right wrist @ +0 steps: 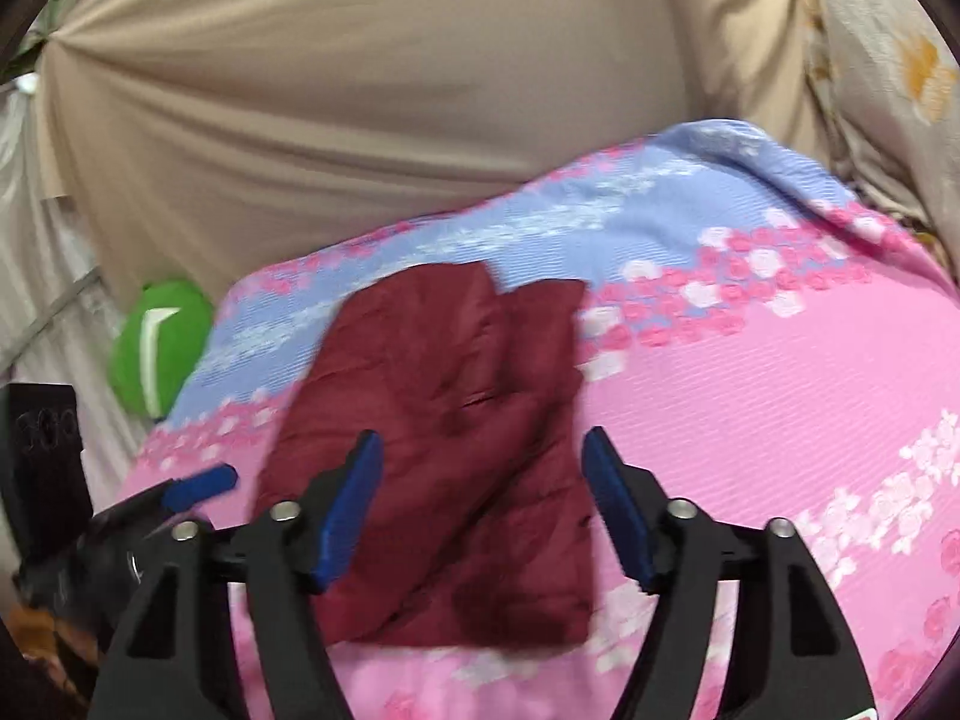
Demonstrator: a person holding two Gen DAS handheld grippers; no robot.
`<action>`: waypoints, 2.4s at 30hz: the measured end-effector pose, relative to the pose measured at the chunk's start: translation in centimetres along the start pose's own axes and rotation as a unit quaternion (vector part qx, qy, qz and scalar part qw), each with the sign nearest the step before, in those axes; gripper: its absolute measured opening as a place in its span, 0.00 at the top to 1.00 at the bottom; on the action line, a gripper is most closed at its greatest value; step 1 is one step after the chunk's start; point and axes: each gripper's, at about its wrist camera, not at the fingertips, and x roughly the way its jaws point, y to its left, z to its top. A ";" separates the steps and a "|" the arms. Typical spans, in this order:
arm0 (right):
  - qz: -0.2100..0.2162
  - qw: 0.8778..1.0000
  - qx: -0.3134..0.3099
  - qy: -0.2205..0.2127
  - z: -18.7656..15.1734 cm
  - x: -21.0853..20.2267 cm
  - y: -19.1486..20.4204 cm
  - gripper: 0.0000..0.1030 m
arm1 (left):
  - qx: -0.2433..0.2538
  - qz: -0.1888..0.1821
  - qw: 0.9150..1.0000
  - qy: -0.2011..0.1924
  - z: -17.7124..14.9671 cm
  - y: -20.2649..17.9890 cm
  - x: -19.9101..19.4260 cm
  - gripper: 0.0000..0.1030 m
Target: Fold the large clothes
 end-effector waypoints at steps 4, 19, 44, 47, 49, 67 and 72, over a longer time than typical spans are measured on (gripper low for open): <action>0.055 0.998 0.009 0.025 -1.7 1.7 2.1 0.22 | -0.062 0.086 0.994 0.008 -2.4 4.7 -2.0 0.08; 0.013 0.982 0.166 0.088 -7.6 6.4 -6.1 0.89 | -0.024 0.131 0.985 0.108 -5.8 3.7 7.1 0.16; -0.069 0.996 -0.025 0.050 7.4 15.1 1.8 0.86 | 0.024 0.186 0.982 0.035 1.7 1.5 8.4 0.19; -0.087 0.993 -0.002 0.076 6.2 18.2 -0.8 0.93 | 0.030 0.196 0.979 0.042 1.4 1.7 9.7 0.14; -0.073 0.994 0.026 0.078 5.2 19.0 -2.8 0.94 | 0.038 0.199 0.978 0.039 1.3 1.7 10.1 0.12; -0.080 0.995 -0.018 0.057 0.3 7.0 0.5 0.81 | 0.050 0.191 0.979 0.052 -1.3 2.0 5.3 0.09; -0.126 0.987 -0.028 0.099 -5.9 5.8 -0.2 0.86 | 0.033 0.180 0.979 0.092 -4.8 1.9 4.9 0.09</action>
